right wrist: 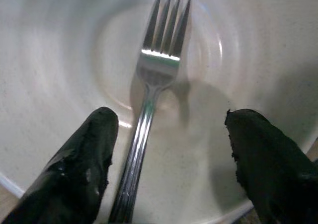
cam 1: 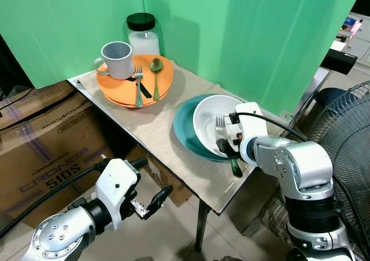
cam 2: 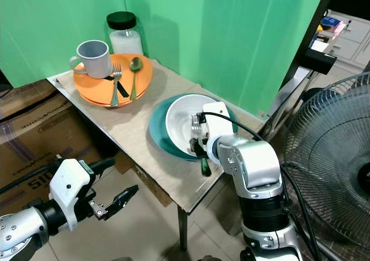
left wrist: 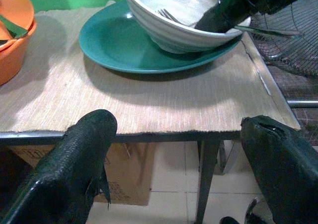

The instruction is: Setting the table

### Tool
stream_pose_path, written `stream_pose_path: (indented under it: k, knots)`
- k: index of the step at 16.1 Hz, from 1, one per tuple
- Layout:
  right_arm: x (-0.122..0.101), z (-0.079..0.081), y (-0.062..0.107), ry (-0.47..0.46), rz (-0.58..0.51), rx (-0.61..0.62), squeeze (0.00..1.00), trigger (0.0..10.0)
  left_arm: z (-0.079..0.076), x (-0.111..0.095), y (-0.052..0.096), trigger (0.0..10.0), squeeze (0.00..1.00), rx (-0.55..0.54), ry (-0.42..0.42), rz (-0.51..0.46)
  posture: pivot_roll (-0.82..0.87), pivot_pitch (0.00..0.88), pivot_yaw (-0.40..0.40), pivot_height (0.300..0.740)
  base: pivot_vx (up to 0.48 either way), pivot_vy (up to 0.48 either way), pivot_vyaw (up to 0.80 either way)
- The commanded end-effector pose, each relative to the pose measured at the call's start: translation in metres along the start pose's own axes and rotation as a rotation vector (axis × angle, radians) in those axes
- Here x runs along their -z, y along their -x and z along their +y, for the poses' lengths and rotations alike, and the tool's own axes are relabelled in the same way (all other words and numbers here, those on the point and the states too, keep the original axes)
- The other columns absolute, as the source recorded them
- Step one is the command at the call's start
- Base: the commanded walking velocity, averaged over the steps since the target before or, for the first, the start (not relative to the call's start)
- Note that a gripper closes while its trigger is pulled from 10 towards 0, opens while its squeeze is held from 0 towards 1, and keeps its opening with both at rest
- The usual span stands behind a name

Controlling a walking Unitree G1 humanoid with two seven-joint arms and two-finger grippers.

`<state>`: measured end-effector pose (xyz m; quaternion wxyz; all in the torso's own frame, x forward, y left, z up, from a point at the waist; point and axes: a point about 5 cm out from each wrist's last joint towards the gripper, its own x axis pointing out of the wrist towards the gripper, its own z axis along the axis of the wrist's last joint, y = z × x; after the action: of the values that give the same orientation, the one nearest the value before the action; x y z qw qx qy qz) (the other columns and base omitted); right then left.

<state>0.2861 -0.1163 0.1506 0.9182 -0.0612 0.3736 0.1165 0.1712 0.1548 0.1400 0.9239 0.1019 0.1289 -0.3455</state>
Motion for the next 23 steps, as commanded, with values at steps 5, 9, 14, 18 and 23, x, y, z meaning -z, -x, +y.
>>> stream_pose_path:
  k: [5,9,14,18,23]
  knots:
    - [0.002,0.003,0.0,0.008,0.03,-0.026,0.0,0.0,-0.008,0.002,0.002,10.0,0.0,0.06,0.021,0.016,0.07,0.0,0.002,0.74,0.0,0.0,0.0]
    - [0.001,0.009,-0.001,0.017,0.03,-0.055,0.0,0.0,-0.006,0.002,0.005,10.0,0.0,0.061,0.02,0.025,0.08,0.0,-0.004,0.74,0.0,0.0,0.0]
    - [-0.001,0.013,-0.003,0.029,0.029,-0.078,0.0,0.0,-0.005,0.003,0.005,10.0,0.0,0.05,0.017,0.029,0.08,0.0,-0.012,0.74,0.0,0.0,0.0]
    - [-0.003,0.015,-0.004,0.029,0.026,-0.085,0.0,0.0,-0.004,0.002,0.005,10.0,0.0,0.041,0.011,0.026,0.08,0.0,-0.014,0.74,0.0,0.0,0.0]
    - [-0.009,0.016,-0.002,0.016,-0.01,-0.089,0.0,0.0,-0.001,0.003,0.006,10.0,0.0,0.033,0.002,0.03,0.08,0.0,0.006,0.74,0.0,0.0,0.0]
